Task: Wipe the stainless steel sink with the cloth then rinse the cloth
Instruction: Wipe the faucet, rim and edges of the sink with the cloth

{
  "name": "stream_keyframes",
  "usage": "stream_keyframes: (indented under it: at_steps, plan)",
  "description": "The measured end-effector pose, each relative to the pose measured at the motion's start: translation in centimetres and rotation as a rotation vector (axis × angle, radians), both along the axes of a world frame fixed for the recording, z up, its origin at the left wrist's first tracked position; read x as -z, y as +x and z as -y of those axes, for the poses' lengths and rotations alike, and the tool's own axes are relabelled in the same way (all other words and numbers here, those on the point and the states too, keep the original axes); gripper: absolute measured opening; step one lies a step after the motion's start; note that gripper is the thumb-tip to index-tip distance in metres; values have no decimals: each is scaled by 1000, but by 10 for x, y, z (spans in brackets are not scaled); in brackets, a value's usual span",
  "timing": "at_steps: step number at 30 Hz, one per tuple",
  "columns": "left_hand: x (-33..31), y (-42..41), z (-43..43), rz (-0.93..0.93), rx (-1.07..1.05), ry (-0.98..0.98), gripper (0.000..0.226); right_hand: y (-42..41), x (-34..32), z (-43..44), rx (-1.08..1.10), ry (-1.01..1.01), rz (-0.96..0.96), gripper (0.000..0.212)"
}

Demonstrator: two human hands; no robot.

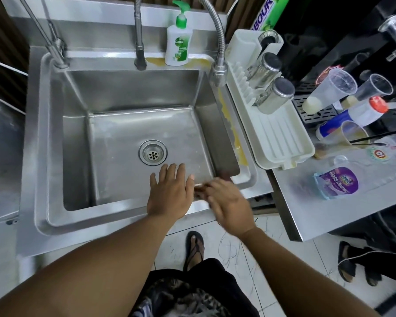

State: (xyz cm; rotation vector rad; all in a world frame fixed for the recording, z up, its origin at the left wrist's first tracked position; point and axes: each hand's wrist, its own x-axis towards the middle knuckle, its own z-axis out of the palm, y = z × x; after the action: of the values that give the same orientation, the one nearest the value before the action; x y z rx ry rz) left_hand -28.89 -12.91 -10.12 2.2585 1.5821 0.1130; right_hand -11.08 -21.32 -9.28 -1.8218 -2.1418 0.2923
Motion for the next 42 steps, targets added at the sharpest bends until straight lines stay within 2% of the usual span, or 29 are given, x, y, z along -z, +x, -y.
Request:
stream_keyframes:
  at_steps: [3,5,6,7,9,12,14,17,20,21,22,25,27,29,32,36,38,42]
  plan:
    - [0,-1,1,3,0,-4,65,49,1,1,491,40,20,36]
    - [0,-1,1,3,2,-7,67,31,4,-4,702,70,62,36]
    - [0,0,0,1,0,-8,67,11,5,-9,692,92,41,33]
    - [0,0,0,-1,0,-5,67,-10,3,-11,594,113,14,29]
    - [0,1,0,0,1,-7,68,-40,3,-5,277,107,-22,28]
    - [2,0,1,-5,6,-11,68,-22,2,1,-25,55,18,33]
    - [0,0,1,-3,3,-6,68,13,1,0,14,14,39,35]
    - [-1,-1,2,3,5,-16,71,57,1,6,407,18,56,36]
    - [-1,-1,2,1,9,-24,72,30,10,-1,748,57,81,43]
    - [0,0,2,-2,4,-22,71,8,10,-5,798,68,52,43]
    - [0,1,1,-4,2,-19,71,-14,8,-8,751,84,23,41]
    - [1,1,0,-6,1,-34,71,-55,4,3,197,52,10,34]
    - [0,1,0,-7,11,-12,69,-38,1,8,24,55,10,34]
    - [-2,0,0,8,10,-16,68,-5,-1,6,97,48,22,33]
    - [-2,-2,1,20,8,-16,70,46,1,6,492,43,34,36]
    - [-2,-1,1,30,-3,-29,70,30,8,-2,726,41,101,42]
    - [-2,-1,1,30,-13,-26,69,-6,9,-8,715,57,68,41]
    - [-4,0,1,40,-28,-23,66,-66,8,-6,344,30,41,43]
